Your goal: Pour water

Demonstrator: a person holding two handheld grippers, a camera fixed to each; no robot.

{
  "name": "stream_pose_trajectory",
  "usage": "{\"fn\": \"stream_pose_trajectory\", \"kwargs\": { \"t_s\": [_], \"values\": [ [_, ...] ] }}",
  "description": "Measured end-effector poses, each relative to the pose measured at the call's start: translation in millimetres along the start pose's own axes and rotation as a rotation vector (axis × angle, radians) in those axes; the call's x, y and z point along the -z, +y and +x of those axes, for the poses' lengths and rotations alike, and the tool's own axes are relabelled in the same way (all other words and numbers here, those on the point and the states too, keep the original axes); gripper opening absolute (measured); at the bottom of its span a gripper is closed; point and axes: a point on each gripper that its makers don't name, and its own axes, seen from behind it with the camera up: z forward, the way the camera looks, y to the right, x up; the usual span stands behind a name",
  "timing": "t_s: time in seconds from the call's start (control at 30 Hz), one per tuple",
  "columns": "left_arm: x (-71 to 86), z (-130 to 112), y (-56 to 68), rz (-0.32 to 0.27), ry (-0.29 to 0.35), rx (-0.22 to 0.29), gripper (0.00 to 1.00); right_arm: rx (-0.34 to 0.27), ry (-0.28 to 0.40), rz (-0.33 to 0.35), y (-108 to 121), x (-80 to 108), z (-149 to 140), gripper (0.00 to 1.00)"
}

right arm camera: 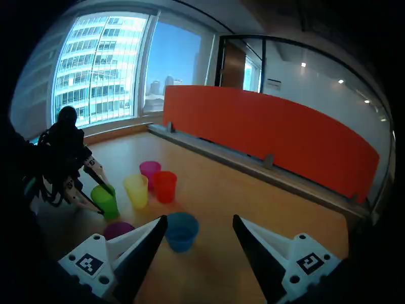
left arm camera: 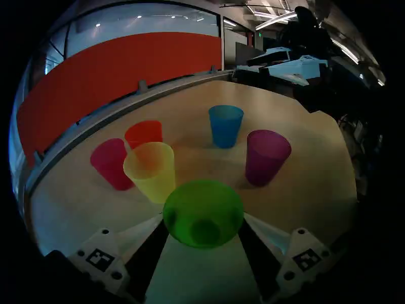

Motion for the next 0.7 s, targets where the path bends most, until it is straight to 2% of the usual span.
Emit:
{"fn": "stream_pose_trajectory", "kwargs": {
  "t_s": [0.37, 0.57, 0.7],
  "values": [
    [16.6, 23.0, -4.2, -0.001, 0.071, 0.042, 0.86, 0.003, -0.006, 0.013, -4.6, -6.0, -3.2, 1.00],
    [27.2, 32.2, -10.3, 0.018, 0.103, 0.061, 0.85, 0.010, -0.018, 0.028, -10.4, -11.7, -8.5, 1.00],
    [36.5, 41.6, -17.7, 0.045, 0.130, 0.056, 0.86, 0.012, -0.027, 0.037, -13.8, -15.6, -13.1, 1.00]
  ]
}}
